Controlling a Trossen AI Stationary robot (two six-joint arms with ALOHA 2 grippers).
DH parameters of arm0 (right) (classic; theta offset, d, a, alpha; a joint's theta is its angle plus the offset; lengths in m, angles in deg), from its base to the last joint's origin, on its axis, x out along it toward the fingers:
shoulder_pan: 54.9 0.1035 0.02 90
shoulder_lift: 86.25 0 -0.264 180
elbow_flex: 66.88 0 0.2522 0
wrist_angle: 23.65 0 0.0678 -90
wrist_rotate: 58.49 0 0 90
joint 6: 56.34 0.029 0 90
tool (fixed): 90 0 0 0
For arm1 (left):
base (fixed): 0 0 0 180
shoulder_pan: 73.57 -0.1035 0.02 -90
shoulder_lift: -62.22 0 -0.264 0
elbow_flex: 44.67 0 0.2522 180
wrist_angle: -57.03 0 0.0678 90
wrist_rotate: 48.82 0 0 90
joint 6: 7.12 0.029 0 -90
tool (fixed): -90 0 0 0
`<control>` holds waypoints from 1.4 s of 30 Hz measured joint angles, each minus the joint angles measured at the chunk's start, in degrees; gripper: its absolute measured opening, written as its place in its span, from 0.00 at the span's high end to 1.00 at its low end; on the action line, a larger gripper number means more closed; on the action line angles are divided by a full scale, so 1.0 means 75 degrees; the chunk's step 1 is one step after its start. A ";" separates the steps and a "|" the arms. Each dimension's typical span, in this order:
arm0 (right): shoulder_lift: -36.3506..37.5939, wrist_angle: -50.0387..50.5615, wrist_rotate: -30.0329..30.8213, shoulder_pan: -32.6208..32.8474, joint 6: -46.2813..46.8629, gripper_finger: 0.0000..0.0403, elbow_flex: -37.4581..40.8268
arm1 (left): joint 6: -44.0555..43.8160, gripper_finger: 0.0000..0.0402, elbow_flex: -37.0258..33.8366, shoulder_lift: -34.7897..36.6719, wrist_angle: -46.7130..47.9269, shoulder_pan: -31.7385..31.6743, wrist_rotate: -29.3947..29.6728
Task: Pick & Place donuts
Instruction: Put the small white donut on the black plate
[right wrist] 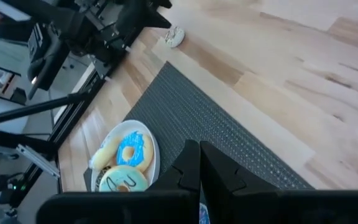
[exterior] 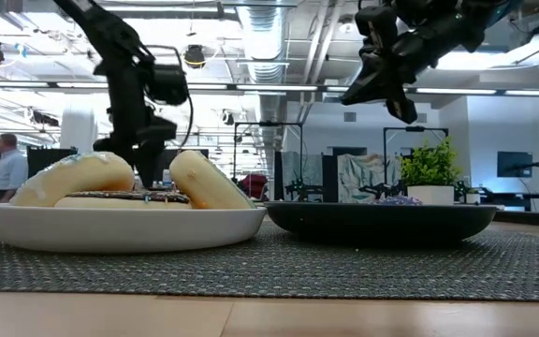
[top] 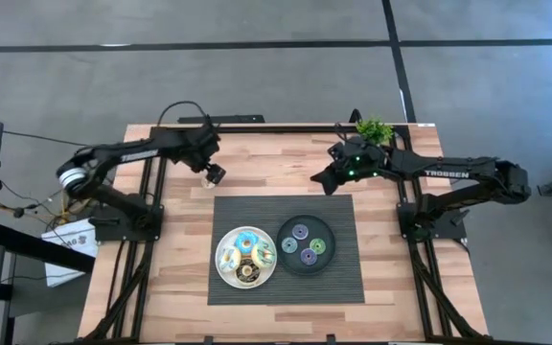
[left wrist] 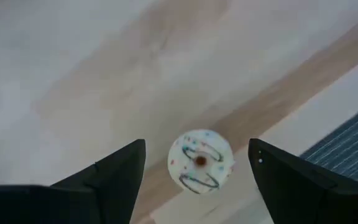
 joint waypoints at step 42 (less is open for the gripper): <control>-0.0001 0.1349 -0.0050 0.0103 -0.0563 1.00 0.0000 | -0.2075 0.37 0.0068 -0.1381 0.0284 0.0414 -0.0089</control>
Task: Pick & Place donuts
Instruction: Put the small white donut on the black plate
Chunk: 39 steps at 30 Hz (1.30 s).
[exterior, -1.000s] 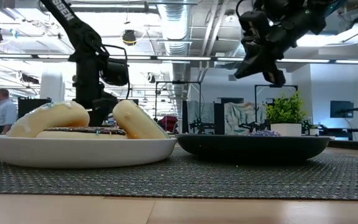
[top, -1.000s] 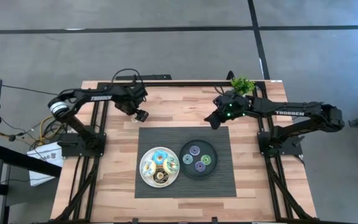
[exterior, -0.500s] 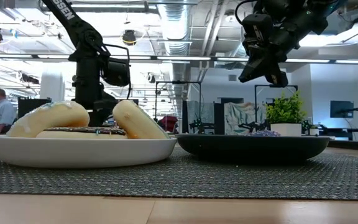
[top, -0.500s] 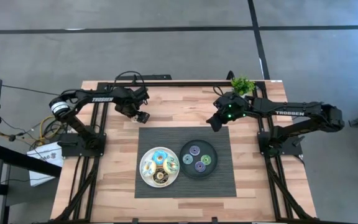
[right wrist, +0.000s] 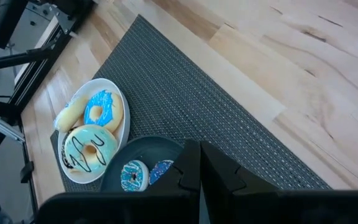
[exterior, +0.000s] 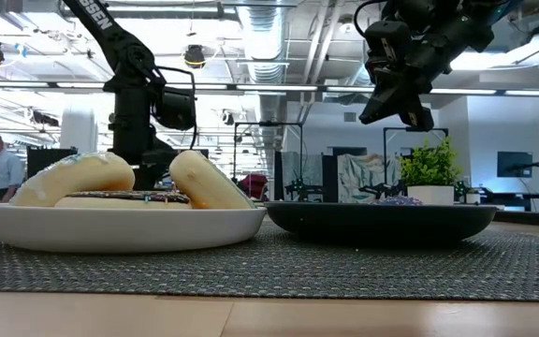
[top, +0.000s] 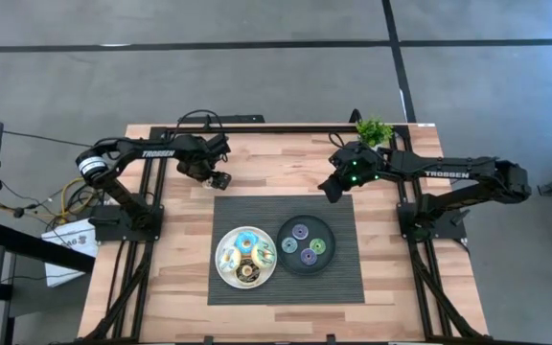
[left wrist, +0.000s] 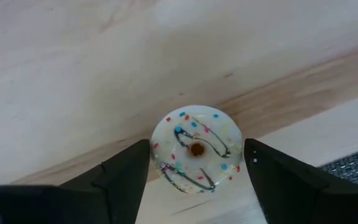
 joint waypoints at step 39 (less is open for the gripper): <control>0.0000 -0.0006 0.0003 -0.0003 0.0286 1.00 0.0000 | 0.0312 0.39 0.0172 0.0006 -0.0198 -0.0003 -0.0005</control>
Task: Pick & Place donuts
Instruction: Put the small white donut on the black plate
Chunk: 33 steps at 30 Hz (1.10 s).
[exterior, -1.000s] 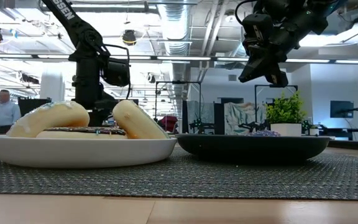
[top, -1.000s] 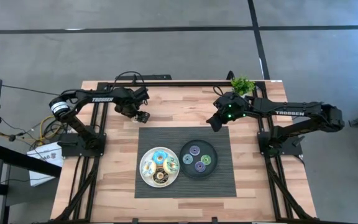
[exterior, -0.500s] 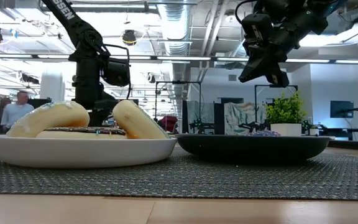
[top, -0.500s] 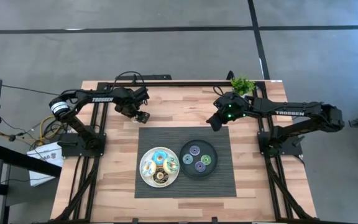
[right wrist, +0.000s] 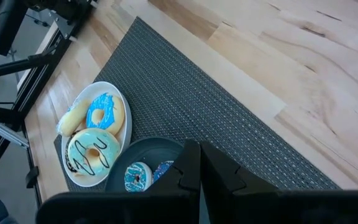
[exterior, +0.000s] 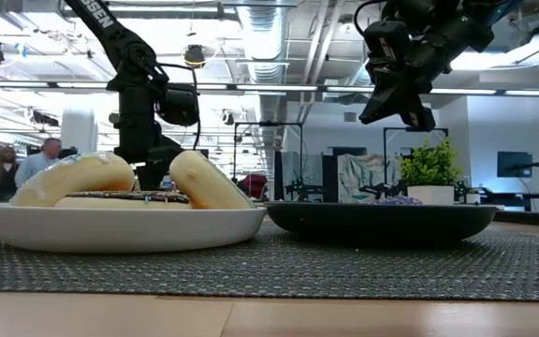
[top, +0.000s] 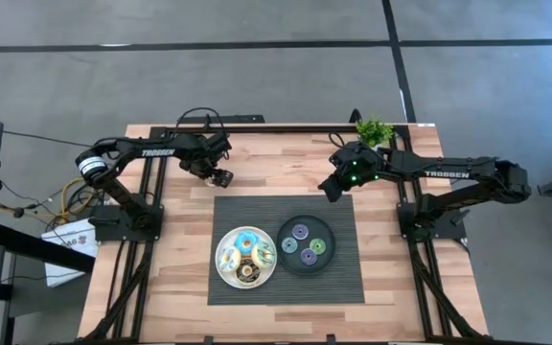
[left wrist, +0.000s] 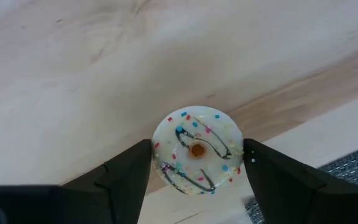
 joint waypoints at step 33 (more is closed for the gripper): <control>0.0000 0.0053 0.0006 -0.0035 -0.0161 1.00 -0.0003 | 0.3727 0.39 0.2562 0.0000 -0.2671 0.3730 0.0396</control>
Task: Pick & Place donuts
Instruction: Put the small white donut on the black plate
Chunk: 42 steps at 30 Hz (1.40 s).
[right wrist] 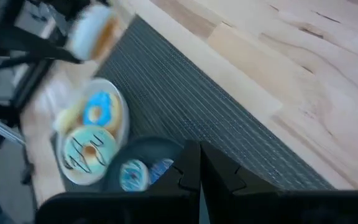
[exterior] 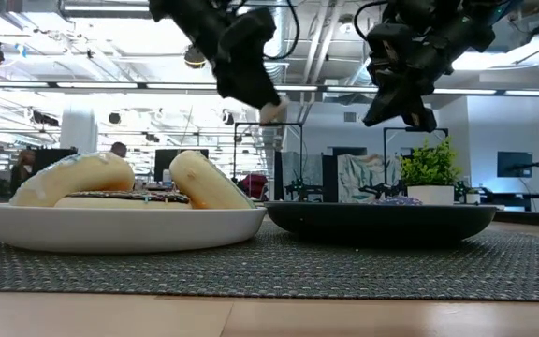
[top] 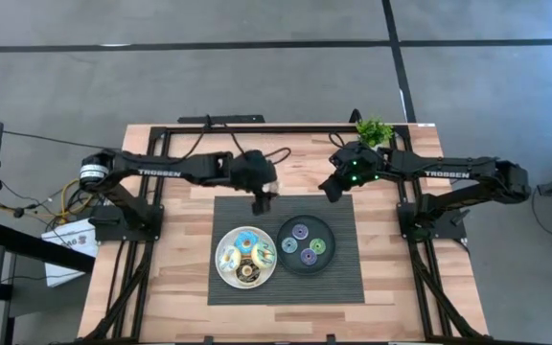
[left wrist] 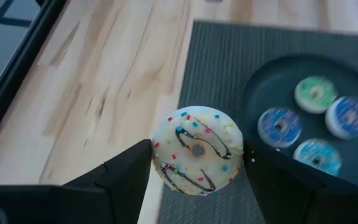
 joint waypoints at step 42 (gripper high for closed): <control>0.7167 -0.1720 0.0851 0.1650 -0.2309 1.00 0.4729 | -0.2585 0.48 0.4966 -0.4774 0.2811 0.1688 -0.0324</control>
